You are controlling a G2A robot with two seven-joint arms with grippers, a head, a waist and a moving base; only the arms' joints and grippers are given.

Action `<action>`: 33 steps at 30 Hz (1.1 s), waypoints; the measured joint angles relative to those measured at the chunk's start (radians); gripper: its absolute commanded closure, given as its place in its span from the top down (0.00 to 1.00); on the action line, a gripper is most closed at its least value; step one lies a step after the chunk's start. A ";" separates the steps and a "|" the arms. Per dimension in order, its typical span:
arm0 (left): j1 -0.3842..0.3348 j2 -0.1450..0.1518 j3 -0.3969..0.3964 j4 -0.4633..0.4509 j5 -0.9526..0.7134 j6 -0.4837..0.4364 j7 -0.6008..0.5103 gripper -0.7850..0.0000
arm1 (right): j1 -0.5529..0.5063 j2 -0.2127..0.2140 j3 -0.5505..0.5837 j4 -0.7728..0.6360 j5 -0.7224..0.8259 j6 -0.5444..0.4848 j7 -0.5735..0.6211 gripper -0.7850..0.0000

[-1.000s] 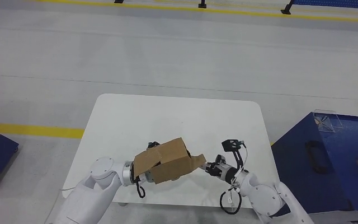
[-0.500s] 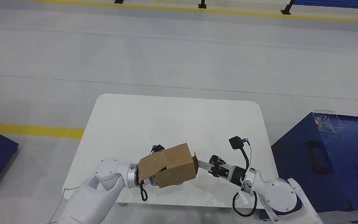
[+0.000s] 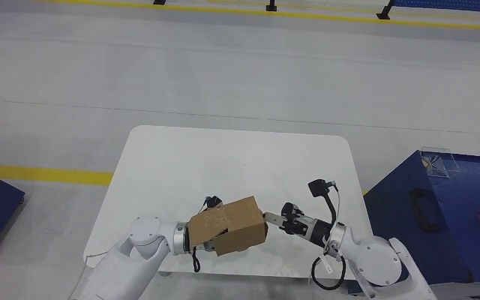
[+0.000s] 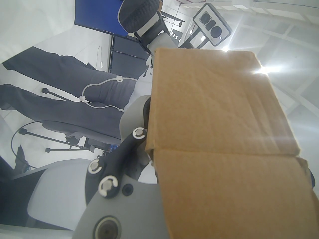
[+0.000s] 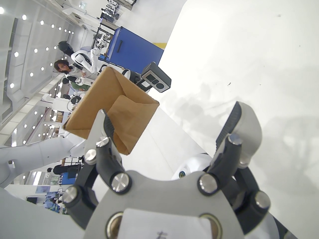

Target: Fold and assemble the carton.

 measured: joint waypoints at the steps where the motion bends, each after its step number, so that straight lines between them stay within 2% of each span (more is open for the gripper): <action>1: 0.000 0.000 0.000 0.000 0.001 0.001 0.001 0.00 | 0.003 0.000 -0.003 0.000 -0.004 0.003 0.002 1.00; 17: -0.001 0.000 -0.002 0.001 -0.006 0.001 -0.005 0.00 | 0.045 -0.003 -0.065 0.028 -0.041 0.030 0.003 1.00; 23: 0.001 -0.001 -0.006 0.006 -0.033 -0.003 -0.027 0.00 | 0.029 -0.003 -0.027 0.034 0.007 0.011 -0.041 1.00; 28: 0.004 0.000 -0.011 0.008 -0.040 -0.005 -0.033 0.00 | 0.012 0.002 0.013 0.073 0.044 0.013 -0.013 1.00; 33: 0.008 -0.001 -0.007 0.005 -0.035 -0.005 -0.031 0.00 | 0.013 0.002 -0.027 0.077 0.031 0.015 0.017 1.00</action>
